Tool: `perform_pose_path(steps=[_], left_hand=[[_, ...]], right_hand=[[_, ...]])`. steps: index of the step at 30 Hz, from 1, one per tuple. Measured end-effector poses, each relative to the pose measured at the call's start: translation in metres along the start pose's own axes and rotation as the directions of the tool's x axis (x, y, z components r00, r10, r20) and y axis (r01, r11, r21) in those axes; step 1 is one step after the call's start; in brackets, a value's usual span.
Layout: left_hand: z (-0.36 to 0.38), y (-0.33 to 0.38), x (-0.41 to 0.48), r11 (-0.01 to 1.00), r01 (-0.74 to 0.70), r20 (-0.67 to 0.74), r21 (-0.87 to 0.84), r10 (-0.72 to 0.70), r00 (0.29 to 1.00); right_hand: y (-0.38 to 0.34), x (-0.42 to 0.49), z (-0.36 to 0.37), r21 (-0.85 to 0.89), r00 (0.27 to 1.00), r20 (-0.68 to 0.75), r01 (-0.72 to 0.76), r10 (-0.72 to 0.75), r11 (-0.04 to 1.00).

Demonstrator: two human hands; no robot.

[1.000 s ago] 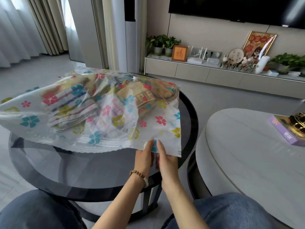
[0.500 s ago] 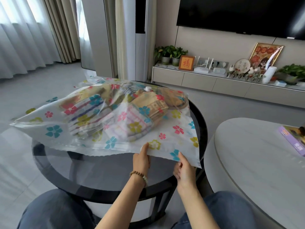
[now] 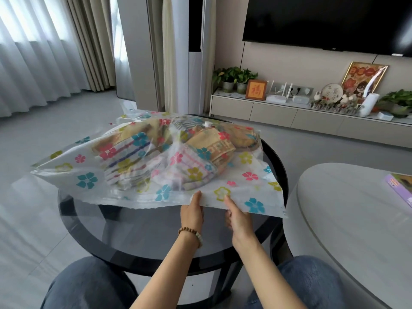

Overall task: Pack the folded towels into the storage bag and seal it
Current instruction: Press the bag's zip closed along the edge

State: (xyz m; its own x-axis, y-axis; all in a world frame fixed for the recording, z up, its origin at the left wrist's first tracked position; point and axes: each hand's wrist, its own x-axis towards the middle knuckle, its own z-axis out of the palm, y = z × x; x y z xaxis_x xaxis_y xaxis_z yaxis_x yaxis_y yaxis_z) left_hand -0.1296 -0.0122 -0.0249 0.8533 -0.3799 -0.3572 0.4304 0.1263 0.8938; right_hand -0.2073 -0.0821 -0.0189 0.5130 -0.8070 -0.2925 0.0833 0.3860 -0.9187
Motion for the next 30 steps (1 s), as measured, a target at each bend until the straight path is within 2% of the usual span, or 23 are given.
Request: perform_pose_path(steps=[4, 7, 9, 12, 15, 18, 23, 27, 29, 30], left_hand=[[-0.015, 0.009, 0.01, 1.0, -0.005, -0.089, -0.03, 0.002, 0.996], [-0.024, 0.007, 0.013, 0.999, -0.04, -0.136, -0.026, 0.036, 0.99], [-0.024, 0.001, 0.011, 0.999, -0.036, -0.144, -0.033, 0.031, 0.989], [-0.023, -0.001, 0.009, 1.0, -0.028, -0.129, -0.013, 0.026, 0.991], [-0.031, 0.002, 0.011, 1.0, -0.03, -0.122, 0.0, 0.03, 0.992], [-0.041, 0.008, 0.013, 0.999, -0.039, -0.117, 0.0, 0.039, 0.992], [-0.072, 0.026, 0.02, 0.999, -0.05, -0.254, -0.014, 0.045, 0.966], [-0.086, 0.023, 0.019, 0.997, -0.069, -0.248, 0.027, 0.073, 0.966], [-0.084, 0.02, 0.018, 0.998, -0.068, -0.238, 0.007, 0.067, 0.969], [-0.083, 0.019, 0.017, 0.997, -0.071, -0.235, 0.006, 0.07, 0.97]], right_hand=[[-0.007, 0.009, -0.019, 0.048, 0.997, -0.077, -0.021, 0.025, 0.999], [-0.002, 0.012, -0.021, 0.172, 0.973, -0.199, -0.084, 0.119, 0.981], [0.006, 0.008, -0.006, 0.195, 0.962, -0.216, -0.123, 0.165, 0.973], [0.022, -0.002, 0.033, 0.023, 0.979, -0.079, -0.185, 0.186, 0.983], [0.034, -0.008, 0.06, -0.035, 0.987, 0.079, -0.137, 0.14, 0.99], [0.03, -0.005, 0.058, -0.071, 0.99, 0.098, -0.094, 0.1, 0.993], [0.012, 0.013, 0.029, -0.104, 0.991, -0.042, -0.131, 0.127, 0.986], [0.009, 0.012, 0.027, -0.011, 0.968, -0.218, -0.133, 0.127, 0.991], [0.018, 0.0, 0.046, 0.009, 0.962, -0.209, -0.18, 0.178, 0.984], [0.025, -0.007, 0.059, -0.021, 0.966, -0.153, -0.216, 0.21, 0.976]])
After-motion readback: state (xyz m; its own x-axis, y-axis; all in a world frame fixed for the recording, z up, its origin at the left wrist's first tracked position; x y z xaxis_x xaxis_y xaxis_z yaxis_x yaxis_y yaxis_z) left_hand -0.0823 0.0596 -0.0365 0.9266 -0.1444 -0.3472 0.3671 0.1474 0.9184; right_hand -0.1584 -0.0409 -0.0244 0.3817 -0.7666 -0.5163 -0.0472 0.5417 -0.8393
